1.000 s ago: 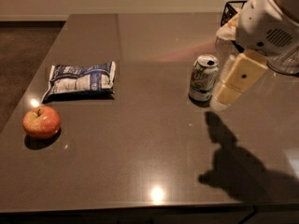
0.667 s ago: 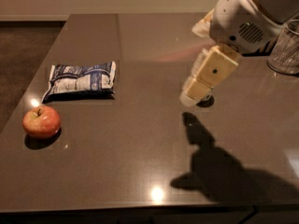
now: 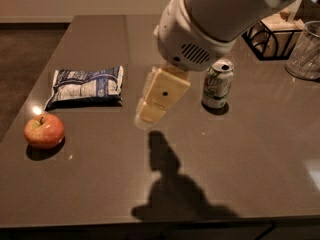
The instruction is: Move apple near blue chip bag
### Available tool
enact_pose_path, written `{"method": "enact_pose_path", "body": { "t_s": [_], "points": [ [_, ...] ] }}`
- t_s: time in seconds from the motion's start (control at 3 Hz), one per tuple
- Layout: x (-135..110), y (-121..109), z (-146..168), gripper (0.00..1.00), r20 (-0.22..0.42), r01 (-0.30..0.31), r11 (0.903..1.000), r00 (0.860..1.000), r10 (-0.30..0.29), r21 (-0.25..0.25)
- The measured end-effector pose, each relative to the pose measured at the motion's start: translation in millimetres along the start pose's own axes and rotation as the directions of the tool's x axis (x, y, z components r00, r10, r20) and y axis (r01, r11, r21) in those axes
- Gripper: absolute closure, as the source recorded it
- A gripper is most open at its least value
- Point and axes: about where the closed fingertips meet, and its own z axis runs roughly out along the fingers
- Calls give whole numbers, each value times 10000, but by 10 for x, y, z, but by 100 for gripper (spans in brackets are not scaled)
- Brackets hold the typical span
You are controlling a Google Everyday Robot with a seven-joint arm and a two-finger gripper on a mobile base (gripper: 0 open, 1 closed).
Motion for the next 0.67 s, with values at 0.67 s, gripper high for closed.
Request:
{"method": "enact_pose_path", "body": {
  "t_s": [0.67],
  "points": [
    [-356, 196, 9, 0, -267, 1004, 9937, 9947, -991, 497]
  ]
}}
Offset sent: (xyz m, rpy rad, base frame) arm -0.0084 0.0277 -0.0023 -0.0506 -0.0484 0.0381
